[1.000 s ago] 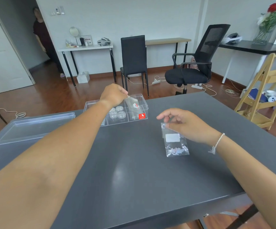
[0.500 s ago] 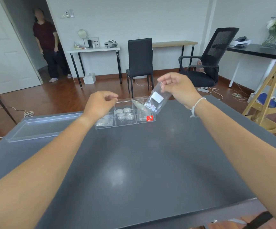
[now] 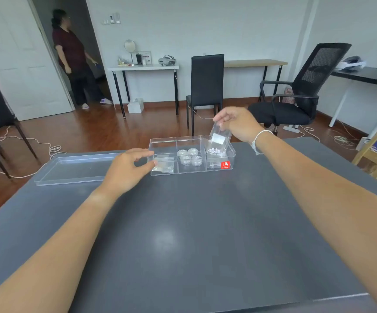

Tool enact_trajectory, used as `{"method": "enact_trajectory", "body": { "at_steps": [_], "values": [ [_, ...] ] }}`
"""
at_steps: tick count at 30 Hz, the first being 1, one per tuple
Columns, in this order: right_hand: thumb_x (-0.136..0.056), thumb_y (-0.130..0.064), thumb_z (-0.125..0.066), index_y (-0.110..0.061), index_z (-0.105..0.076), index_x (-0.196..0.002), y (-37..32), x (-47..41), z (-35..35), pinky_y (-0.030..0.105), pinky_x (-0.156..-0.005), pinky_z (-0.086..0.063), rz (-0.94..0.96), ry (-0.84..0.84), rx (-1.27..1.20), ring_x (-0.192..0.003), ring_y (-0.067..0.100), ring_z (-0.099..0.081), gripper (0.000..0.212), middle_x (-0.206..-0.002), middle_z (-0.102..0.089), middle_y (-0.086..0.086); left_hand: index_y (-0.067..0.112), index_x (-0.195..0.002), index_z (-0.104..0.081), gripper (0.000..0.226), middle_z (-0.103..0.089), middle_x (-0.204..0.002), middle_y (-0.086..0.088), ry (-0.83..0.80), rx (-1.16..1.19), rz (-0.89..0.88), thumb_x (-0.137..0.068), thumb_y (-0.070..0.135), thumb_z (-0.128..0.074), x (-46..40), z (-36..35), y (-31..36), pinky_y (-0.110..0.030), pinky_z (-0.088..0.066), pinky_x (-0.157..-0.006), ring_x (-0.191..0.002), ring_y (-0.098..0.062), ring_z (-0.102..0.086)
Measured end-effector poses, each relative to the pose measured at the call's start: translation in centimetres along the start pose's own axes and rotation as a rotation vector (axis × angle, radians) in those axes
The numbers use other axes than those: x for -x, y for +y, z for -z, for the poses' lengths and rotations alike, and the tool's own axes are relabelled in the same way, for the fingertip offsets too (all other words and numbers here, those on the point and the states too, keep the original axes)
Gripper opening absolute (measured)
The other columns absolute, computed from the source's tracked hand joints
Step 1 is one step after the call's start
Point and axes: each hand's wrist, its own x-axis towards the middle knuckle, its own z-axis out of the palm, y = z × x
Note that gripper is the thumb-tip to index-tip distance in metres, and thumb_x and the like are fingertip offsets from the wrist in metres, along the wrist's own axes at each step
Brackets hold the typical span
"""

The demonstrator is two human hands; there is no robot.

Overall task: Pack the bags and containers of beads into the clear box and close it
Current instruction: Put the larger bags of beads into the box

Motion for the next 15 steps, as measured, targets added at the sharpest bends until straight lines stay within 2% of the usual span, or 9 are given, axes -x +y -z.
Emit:
{"method": "enact_trajectory", "body": {
  "at_steps": [3, 5, 7, 9, 12, 15],
  "values": [
    [-0.083, 0.003, -0.048, -0.014, -0.066, -0.09, 0.6, 0.2, -1.1, 0.02, -0.069, -0.045, -0.015, -0.057, 0.052, -0.083, 0.014, -0.057, 0.025, -0.089, -0.063, 0.004, 0.019, -0.111, -0.065, 0.03, -0.059, -0.124, 0.002, 0.002, -0.018, -0.022, -0.082, 0.026, -0.065, 0.0, -0.1, -0.3, -0.014, -0.028, -0.094, -0.107, -0.003, -0.048],
    [-0.084, 0.0, -0.048, -0.016, -0.066, -0.087, 1.0, 0.3, -1.8, 0.022, -0.07, -0.046, -0.031, -0.06, 0.078, -0.085, 0.015, -0.057, 0.025, -0.088, -0.063, 0.002, 0.018, -0.112, -0.064, 0.031, -0.059, -0.126, 0.0, 0.007, -0.028, -0.038, -0.082, 0.025, -0.064, 0.0, -0.1, -0.6, -0.016, -0.028, -0.097, -0.113, -0.008, -0.05],
    [-0.085, 0.0, -0.046, -0.016, -0.067, -0.086, 1.4, 0.3, -2.4, 0.019, -0.068, -0.044, -0.044, -0.045, 0.114, -0.085, 0.015, -0.057, 0.026, -0.09, -0.065, 0.003, 0.019, -0.112, -0.064, 0.03, -0.059, -0.127, -0.001, 0.012, -0.032, -0.049, -0.083, 0.025, -0.063, 0.0, -0.1, -0.7, -0.018, -0.029, -0.098, -0.116, -0.011, -0.051],
    [-0.086, -0.001, -0.043, -0.016, -0.068, -0.087, 1.8, 0.5, -2.8, 0.021, -0.078, -0.044, -0.052, -0.036, 0.161, -0.09, 0.016, -0.058, 0.029, -0.1, -0.067, 0.004, 0.019, -0.112, -0.064, 0.03, -0.06, -0.126, -0.001, 0.017, -0.031, -0.056, -0.083, 0.025, -0.063, 0.0, -0.1, -0.9, -0.018, -0.029, -0.098, -0.115, -0.01, -0.051],
    [-0.086, -0.004, -0.047, -0.02, -0.068, -0.089, 2.3, 0.8, -3.2, 0.032, -0.097, -0.043, -0.042, -0.015, 0.213, -0.106, 0.019, -0.056, 0.027, -0.115, -0.065, 0.002, 0.019, -0.113, -0.064, 0.03, -0.06, -0.126, -0.001, 0.023, -0.02, -0.063, -0.083, 0.025, -0.063, 0.0, 0.0, -1.0, -0.016, -0.03, -0.096, -0.11, -0.005, -0.049],
    [-0.085, -0.005, -0.05, -0.022, -0.068, -0.093, 1.9, 1.2, -3.5, 0.038, -0.103, -0.04, -0.011, 0.05, 0.205, -0.111, 0.021, -0.053, 0.027, -0.121, -0.062, 0.001, 0.02, -0.113, -0.064, 0.031, -0.06, -0.124, 0.001, 0.06, -0.006, -0.044, -0.083, 0.024, -0.063, 0.0, 0.7, -1.3, -0.01, -0.029, -0.091, -0.105, -0.002, -0.047]
  ]
}}
